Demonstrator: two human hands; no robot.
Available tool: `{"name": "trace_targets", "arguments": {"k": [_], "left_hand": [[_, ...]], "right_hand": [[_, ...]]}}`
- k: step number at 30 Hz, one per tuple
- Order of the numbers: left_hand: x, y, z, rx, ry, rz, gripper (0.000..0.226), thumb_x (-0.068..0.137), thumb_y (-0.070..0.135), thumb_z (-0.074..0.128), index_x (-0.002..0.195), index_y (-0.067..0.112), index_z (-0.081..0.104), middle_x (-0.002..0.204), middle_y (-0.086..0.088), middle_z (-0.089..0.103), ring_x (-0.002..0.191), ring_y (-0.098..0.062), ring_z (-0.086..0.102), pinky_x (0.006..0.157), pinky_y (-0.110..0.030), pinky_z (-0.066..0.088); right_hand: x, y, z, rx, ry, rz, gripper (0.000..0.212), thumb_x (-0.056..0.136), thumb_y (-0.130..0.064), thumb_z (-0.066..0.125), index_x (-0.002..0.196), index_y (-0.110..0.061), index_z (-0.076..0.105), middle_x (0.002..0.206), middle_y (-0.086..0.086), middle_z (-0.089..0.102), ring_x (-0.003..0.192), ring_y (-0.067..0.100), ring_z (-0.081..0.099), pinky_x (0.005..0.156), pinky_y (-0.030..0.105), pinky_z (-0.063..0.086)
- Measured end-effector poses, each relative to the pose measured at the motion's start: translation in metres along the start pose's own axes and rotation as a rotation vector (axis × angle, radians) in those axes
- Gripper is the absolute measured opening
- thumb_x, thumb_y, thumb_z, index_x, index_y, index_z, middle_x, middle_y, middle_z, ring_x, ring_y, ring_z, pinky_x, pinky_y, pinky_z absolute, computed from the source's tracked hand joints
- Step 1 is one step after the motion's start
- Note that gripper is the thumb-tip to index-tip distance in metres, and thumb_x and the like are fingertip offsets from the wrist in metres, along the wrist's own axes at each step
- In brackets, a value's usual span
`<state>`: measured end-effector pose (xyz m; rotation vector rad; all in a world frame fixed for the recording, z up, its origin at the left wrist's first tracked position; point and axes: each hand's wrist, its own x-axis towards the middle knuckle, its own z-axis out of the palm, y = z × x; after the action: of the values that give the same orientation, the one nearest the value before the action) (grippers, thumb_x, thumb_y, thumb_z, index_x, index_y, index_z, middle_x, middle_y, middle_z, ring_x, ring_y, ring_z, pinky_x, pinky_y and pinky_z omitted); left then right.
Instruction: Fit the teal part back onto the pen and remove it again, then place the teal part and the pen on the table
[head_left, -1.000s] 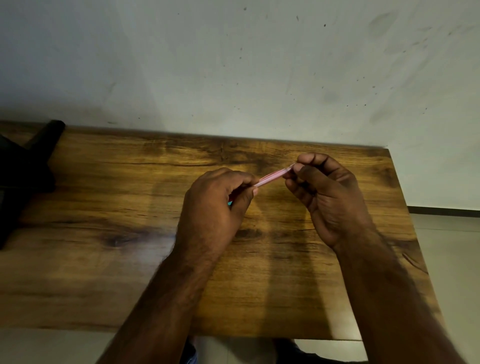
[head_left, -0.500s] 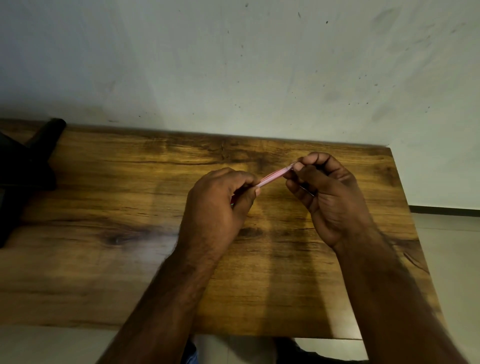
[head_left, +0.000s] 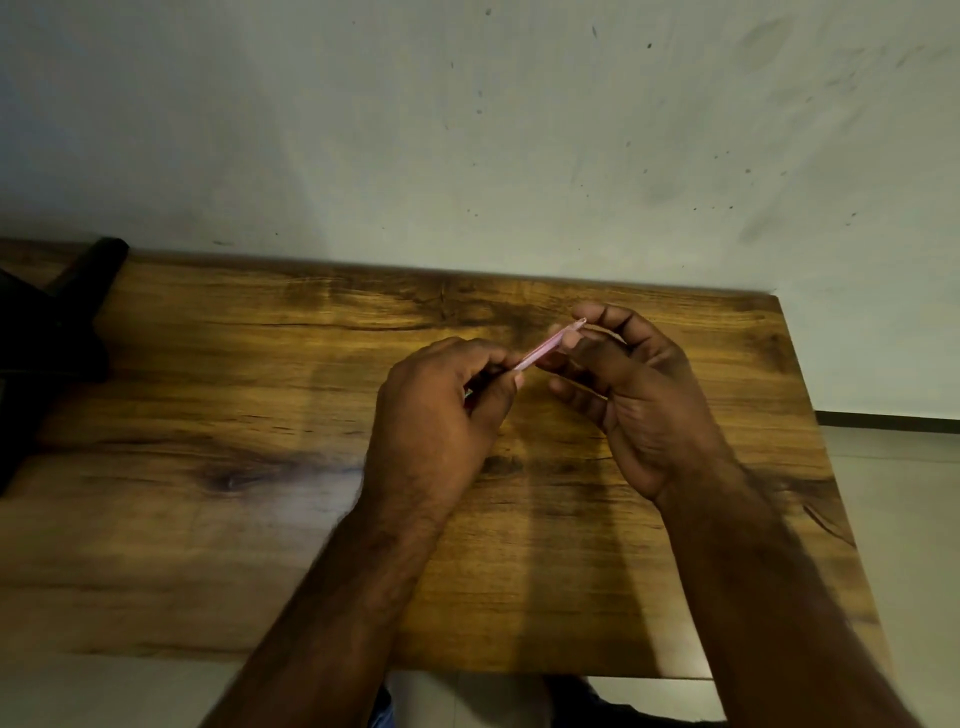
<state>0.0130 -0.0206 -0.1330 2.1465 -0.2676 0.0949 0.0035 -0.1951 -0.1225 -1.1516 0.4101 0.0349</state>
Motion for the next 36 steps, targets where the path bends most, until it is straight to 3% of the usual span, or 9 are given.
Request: {"name": "trace_targets", "arguments": {"k": [3,7,14,17,20,23,26,31,36], "left_hand": [[0.000,0.001,0.002,-0.014,0.011,-0.040,0.019,0.087,0.024,0.079,0.106,0.029,0.079,0.094,0.016,0.075,0.086,0.002,0.068,0.074,-0.015,0.056],[-0.002,0.005,0.008,-0.008,0.021,-0.080,0.021,0.083,0.023,0.083,0.103,0.027,0.078,0.091,0.014,0.074,0.081,0.002,0.069,0.070,-0.021,0.059],[-0.005,0.006,0.012,-0.050,-0.055,-0.148,0.022,0.078,0.031,0.087,0.097,0.032,0.075,0.082,0.018,0.072,0.080,0.006,0.067,0.064,-0.013,0.056],[-0.002,0.003,0.007,-0.067,-0.063,-0.159,0.007,0.088,0.032,0.078,0.093,0.036,0.075,0.080,0.022,0.072,0.080,0.008,0.067,0.066,-0.015,0.054],[0.004,-0.005,-0.003,-0.014,0.059,-0.168,0.007,0.093,0.026,0.073,0.094,0.032,0.076,0.080,0.025,0.068,0.088,0.013,0.064,0.065,-0.003,0.047],[0.010,-0.015,-0.014,-0.033,0.140,-0.236,0.006,0.093,0.023,0.073,0.096,0.028,0.076,0.088,0.021,0.072,0.087,0.012,0.065,0.066,0.000,0.046],[0.012,-0.021,-0.019,-0.021,0.173,-0.272,0.005,0.093,0.023,0.074,0.096,0.026,0.077,0.093,0.016,0.075,0.081,0.008,0.066,0.061,-0.003,0.047],[0.011,-0.021,-0.020,0.009,0.147,-0.297,0.005,0.093,0.022,0.074,0.092,0.026,0.076,0.084,0.020,0.069,0.079,0.006,0.065,0.066,-0.018,0.055],[0.010,-0.022,-0.020,0.029,0.145,-0.294,0.005,0.093,0.024,0.074,0.091,0.028,0.075,0.080,0.021,0.067,0.077,0.006,0.064,0.063,-0.015,0.054]], "right_hand": [[-0.002,0.002,0.005,-0.055,0.033,0.018,0.035,0.086,-0.006,0.076,0.118,-0.009,0.062,0.098,0.015,0.079,0.086,0.025,0.078,0.064,0.026,0.059],[-0.003,0.007,0.010,-0.151,0.064,0.063,0.035,0.087,-0.007,0.077,0.118,-0.006,0.061,0.093,0.015,0.079,0.078,0.024,0.077,0.063,0.028,0.060],[-0.002,0.013,0.010,-0.267,0.070,0.050,0.019,0.085,-0.007,0.080,0.100,-0.008,0.068,0.087,0.013,0.079,0.076,0.026,0.077,0.065,0.036,0.063],[0.001,0.016,0.005,-0.439,0.159,0.006,0.016,0.085,-0.009,0.081,0.097,-0.012,0.071,0.083,0.008,0.078,0.076,0.023,0.078,0.069,0.040,0.064],[0.006,0.021,-0.001,-0.757,0.242,-0.059,0.016,0.082,-0.015,0.083,0.090,-0.023,0.072,0.077,0.000,0.076,0.072,0.015,0.076,0.071,0.044,0.065],[0.007,0.024,-0.003,-0.948,0.264,-0.125,0.017,0.079,-0.021,0.084,0.087,-0.028,0.071,0.072,-0.010,0.072,0.068,0.001,0.069,0.068,0.033,0.062],[0.007,0.025,-0.001,-1.083,0.258,-0.162,0.016,0.079,-0.023,0.082,0.084,-0.030,0.069,0.069,-0.017,0.067,0.066,-0.006,0.063,0.055,0.011,0.044],[0.006,0.025,-0.001,-1.164,0.249,-0.172,0.017,0.080,-0.020,0.080,0.084,-0.031,0.068,0.072,-0.017,0.066,0.068,-0.004,0.061,0.058,0.018,0.044],[-0.002,0.022,0.005,-1.303,0.232,-0.302,0.009,0.086,-0.032,0.076,0.092,-0.030,0.071,0.088,-0.013,0.068,0.080,0.011,0.065,0.069,0.032,0.054]]}}
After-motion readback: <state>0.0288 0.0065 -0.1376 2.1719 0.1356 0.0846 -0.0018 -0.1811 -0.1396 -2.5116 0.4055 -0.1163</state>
